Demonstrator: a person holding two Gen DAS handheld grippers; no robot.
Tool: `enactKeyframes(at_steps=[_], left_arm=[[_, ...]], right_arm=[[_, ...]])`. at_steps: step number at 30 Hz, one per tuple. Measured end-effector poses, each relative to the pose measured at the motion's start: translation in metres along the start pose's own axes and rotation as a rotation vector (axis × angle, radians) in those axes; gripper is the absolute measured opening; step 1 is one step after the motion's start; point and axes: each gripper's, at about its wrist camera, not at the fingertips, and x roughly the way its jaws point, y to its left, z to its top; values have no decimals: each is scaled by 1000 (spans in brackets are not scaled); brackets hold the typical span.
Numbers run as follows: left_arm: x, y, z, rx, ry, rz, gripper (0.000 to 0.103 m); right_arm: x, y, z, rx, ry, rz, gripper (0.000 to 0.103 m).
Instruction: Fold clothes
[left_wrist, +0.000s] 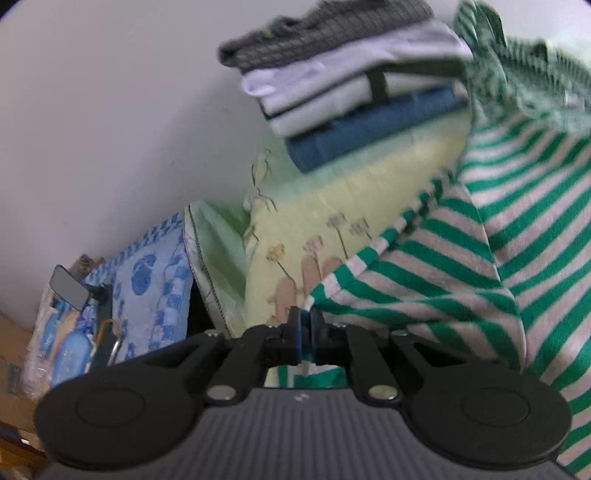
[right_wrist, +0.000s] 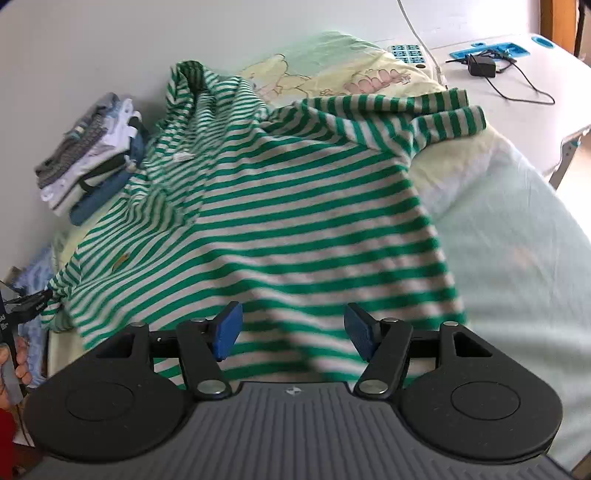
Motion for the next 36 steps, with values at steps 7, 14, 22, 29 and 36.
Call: enactKeyframes(at_steps=[7,14,22,29,36], left_arm=[[-35,29,-10,-57,9,54,39],[-89,20,-2,-144,-2,28,46],[-107,-80,5,-113,38,-110,57],[-101,-118,-2,-116,101,-152,58],[-102,-127,-1,-100,95,-112,64]], right_arm=[[7,-46,67,-99,-85,-168,65],[45,-81,139,-280,-102,-279,66],[102,-76,160,-600,-71,-269,58],[99,-81,194,-528,-122,-191,6],[121,-89,207,-511,-173,-265,33]])
